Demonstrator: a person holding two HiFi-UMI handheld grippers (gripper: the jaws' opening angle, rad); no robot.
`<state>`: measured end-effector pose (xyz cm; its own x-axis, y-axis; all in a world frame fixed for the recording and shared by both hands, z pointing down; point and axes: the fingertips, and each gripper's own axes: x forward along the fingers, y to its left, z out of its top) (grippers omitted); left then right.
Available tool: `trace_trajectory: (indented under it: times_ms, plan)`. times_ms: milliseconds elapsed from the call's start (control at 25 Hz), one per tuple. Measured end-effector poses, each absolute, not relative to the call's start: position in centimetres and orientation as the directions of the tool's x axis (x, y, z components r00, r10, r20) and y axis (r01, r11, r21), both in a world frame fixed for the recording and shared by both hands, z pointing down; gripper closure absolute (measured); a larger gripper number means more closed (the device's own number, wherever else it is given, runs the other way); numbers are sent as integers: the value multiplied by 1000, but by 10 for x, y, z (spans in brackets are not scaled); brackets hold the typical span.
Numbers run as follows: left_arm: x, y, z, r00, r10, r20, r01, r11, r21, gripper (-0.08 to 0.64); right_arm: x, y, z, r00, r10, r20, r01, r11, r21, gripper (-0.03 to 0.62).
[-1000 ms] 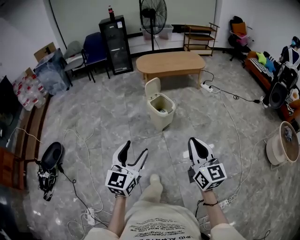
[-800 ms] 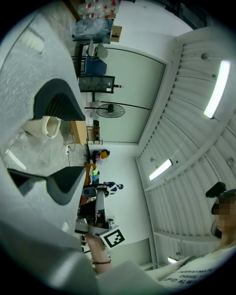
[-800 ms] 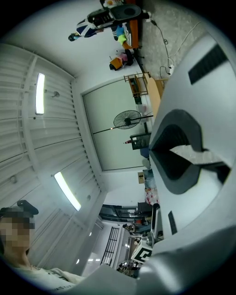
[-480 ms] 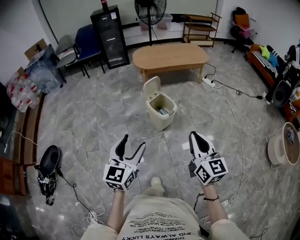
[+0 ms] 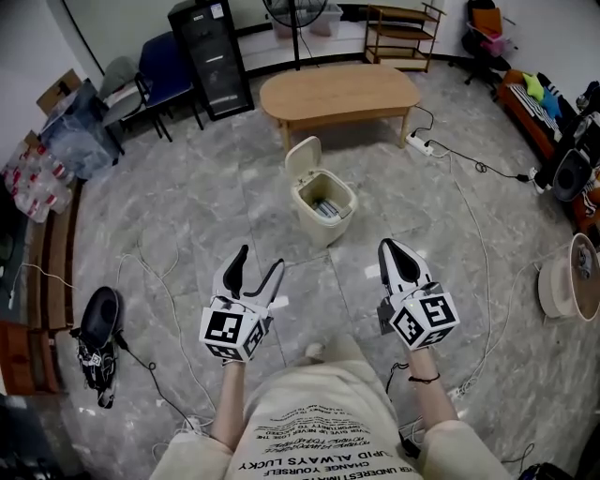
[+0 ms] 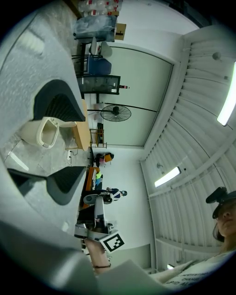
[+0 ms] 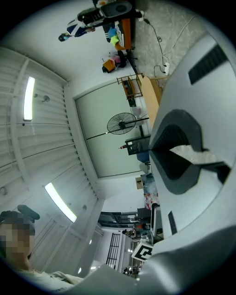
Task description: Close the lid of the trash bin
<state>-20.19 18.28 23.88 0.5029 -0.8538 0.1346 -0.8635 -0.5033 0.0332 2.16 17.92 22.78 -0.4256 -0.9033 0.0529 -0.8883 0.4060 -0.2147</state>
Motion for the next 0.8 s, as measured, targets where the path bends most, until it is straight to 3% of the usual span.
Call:
trace_trajectory:
  times_ms: [800]
  plan:
    - [-184, 7, 280, 460, -857, 233, -887, -454, 84, 258, 35, -3, 261, -470, -869, 156, -874, 433, -220, 588]
